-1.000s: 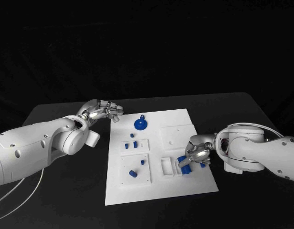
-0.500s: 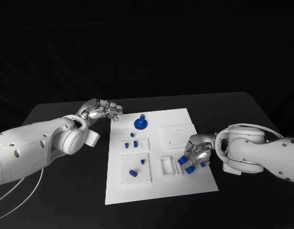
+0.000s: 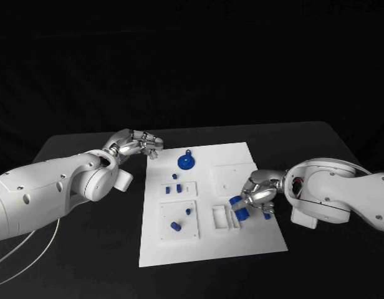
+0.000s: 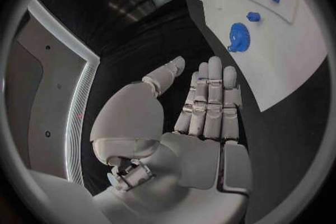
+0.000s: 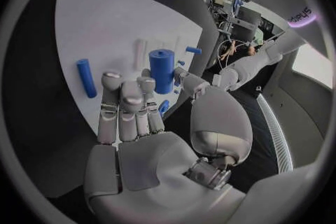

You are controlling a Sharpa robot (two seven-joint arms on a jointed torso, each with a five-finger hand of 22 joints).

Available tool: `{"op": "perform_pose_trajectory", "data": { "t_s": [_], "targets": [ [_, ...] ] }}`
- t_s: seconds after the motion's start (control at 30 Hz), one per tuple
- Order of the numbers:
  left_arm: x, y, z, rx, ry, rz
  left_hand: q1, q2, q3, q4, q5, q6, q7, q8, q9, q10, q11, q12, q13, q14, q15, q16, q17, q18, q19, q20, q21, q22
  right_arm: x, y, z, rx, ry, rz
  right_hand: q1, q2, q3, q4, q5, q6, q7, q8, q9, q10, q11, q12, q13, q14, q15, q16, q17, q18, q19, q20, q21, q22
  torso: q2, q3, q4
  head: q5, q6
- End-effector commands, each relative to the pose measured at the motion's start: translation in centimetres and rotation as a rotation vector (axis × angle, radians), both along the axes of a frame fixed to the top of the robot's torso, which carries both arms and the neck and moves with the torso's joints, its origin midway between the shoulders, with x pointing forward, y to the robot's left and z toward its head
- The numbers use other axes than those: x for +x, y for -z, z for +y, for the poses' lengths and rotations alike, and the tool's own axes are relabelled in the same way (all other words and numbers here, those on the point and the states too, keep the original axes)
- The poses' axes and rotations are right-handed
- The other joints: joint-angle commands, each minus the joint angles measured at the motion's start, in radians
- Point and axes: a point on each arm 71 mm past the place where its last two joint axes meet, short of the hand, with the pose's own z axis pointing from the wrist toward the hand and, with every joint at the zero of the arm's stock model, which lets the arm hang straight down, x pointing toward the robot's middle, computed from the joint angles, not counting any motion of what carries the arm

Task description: Assemble the parts on the task board

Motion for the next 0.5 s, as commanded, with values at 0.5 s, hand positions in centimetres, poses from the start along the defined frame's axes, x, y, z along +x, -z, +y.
{"op": "perform_pose_trajectory", "data": {
  "t_s": [0.5],
  "targets": [
    [-0.1, -0.1, -0.6, -0.012, 0.02, 0.0, -0.019, -0.004, -0.001, 0.01, -0.008, -0.009, 0.0, 0.006, -0.002, -0.011, 0.001, -0.004, -0.001, 0.007, -0.002, -0.008, 0.007, 0.016, -0.003, 0.002, -0.006, 0.002, 0.3, 1.0, 2.8, -0.026, 0.012, 0.106, -0.057, -0.004, -0.058, 0.0, -0.007, 0.009, 0.011, -0.01, -0.001, 0.0, -0.004, 0.004, 0.0, -0.001, -0.007, 0.004, 0.003, 0.045, -0.008, -0.006, 0.009, 0.018, 0.001, -0.0015, 0.0005, 0.005, -0.003]
  ]
}}
